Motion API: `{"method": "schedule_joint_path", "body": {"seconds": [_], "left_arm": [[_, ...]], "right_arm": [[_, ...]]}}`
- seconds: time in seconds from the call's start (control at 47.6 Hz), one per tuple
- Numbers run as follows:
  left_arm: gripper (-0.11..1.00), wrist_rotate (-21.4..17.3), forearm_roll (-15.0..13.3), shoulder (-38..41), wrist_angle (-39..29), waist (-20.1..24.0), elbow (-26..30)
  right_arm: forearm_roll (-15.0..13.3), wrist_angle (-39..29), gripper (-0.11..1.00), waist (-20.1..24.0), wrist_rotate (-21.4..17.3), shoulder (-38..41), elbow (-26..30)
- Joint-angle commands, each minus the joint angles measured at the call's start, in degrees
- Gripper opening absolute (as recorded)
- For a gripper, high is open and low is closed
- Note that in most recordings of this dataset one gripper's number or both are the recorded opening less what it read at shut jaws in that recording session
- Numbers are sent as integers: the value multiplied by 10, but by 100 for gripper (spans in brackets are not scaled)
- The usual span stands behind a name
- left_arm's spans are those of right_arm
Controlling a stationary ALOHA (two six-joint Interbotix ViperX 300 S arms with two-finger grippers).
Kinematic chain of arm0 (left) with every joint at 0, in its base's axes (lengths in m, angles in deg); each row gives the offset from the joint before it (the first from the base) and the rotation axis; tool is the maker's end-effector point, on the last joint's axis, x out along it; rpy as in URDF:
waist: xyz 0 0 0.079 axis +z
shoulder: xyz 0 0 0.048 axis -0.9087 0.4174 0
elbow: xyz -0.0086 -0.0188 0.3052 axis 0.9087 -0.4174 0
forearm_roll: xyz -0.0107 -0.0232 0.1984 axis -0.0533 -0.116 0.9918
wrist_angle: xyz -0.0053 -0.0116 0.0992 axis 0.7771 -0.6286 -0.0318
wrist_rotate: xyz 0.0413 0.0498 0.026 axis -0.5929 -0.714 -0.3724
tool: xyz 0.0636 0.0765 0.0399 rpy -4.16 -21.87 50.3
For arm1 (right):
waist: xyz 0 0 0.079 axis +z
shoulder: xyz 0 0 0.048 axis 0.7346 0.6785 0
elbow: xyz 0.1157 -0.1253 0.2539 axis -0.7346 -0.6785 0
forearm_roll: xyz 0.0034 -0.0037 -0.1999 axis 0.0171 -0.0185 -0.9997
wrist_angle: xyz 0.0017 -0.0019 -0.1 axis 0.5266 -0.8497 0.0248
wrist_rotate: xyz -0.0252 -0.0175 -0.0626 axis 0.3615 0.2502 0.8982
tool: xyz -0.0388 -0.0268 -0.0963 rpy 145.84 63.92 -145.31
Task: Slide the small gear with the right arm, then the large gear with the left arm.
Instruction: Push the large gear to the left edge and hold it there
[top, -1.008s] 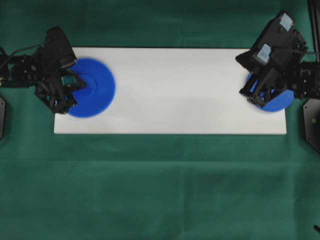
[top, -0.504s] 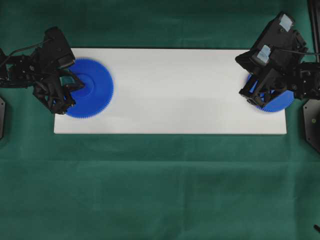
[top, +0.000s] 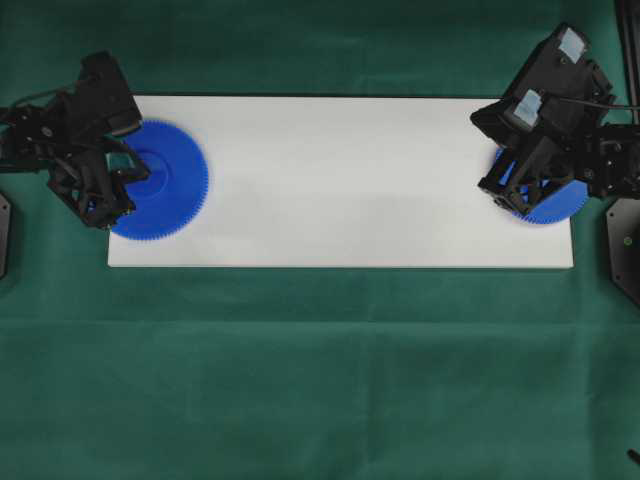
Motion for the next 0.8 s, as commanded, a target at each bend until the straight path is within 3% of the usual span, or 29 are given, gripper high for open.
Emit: {"method": "schedule_joint_path", "body": {"seconds": [0.0, 0.504, 0.777], "left_arm": [[0, -2, 2, -20, 2, 1, 17], [0, -51, 2, -33, -1, -3, 64], [0, -55, 1, -34, -14, -4, 76]], "right_arm": [[-2, 3, 50, 2, -1, -3, 15], [-3, 3, 50, 4, -1, -2, 15], [-4, 4, 50, 4, -1, -3, 14]]}}
